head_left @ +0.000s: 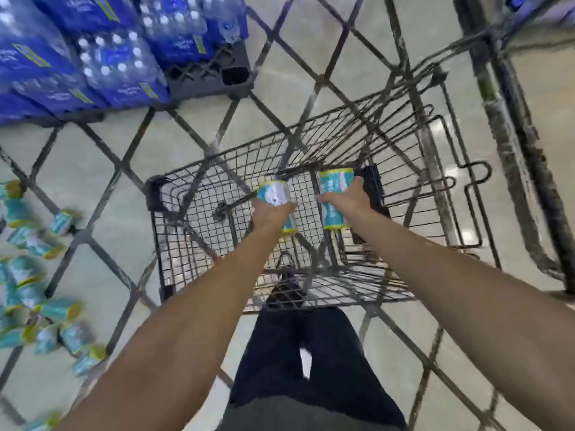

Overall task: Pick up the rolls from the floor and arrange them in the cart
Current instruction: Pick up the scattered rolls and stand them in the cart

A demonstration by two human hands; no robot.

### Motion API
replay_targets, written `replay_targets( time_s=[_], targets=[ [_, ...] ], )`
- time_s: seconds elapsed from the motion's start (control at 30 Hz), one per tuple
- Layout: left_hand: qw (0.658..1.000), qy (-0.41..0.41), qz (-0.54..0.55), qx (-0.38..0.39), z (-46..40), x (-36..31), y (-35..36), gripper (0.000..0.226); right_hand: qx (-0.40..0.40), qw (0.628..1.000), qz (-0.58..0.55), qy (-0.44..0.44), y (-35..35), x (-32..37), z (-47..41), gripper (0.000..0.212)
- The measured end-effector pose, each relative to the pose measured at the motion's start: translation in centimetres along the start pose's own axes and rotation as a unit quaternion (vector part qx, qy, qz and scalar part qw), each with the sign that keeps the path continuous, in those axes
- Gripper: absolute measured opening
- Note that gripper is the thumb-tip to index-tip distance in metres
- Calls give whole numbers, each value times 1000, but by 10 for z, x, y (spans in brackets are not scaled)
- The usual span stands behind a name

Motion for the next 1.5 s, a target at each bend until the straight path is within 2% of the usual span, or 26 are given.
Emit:
replay_targets(
  time_s=[0.3,0.47,0.6,0.73,0.83,0.93,1.0,1.13,1.27,1.33,1.4,1.5],
  targets=[
    [993,-27,-90,-68,-147,20,70,97,53,996,71,8,74,19,-164,114],
    [982,-15,-173,-68,-204,40,114,100,78,989,121,39,104,9,-230,111],
    [975,-16,-213,-64,-229,44,134,99,56,987,147,28,118,6,-259,103],
    [971,-40,-224,-69,-235,50,141,113,50,980,190,34,123,8,-266,100],
    [972,-36,-222,-67,-235,54,138,108,49,981,183,48,126,10,-265,93],
    [979,-20,-191,-69,-233,54,134,91,61,980,180,54,120,10,-261,86],
    [982,-15,-173,-73,-228,52,132,81,60,983,168,44,114,7,-256,79],
    [987,-7,-142,-69,-208,35,127,77,77,987,143,6,95,-1,-233,60],
    [993,9,-113,-47,-165,12,109,63,82,975,192,-77,66,5,-189,46],
    [990,31,-127,-44,-134,3,93,64,75,964,218,-134,48,13,-154,47],
    [988,51,-131,-61,-92,-12,66,65,77,945,250,-197,29,28,-110,44],
    [982,67,-136,-113,-17,-42,12,50,75,899,323,-286,4,58,-45,45]
  ],
)
Point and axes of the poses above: each hand's wrist, its own z-axis away from the middle knuckle, its own y-axis out of the palm, x = y × z, the point moved 3 cm from there along -z, towards the middle knuckle, and after that the axes turned 15 degrees about z, right-handed, at the moved point
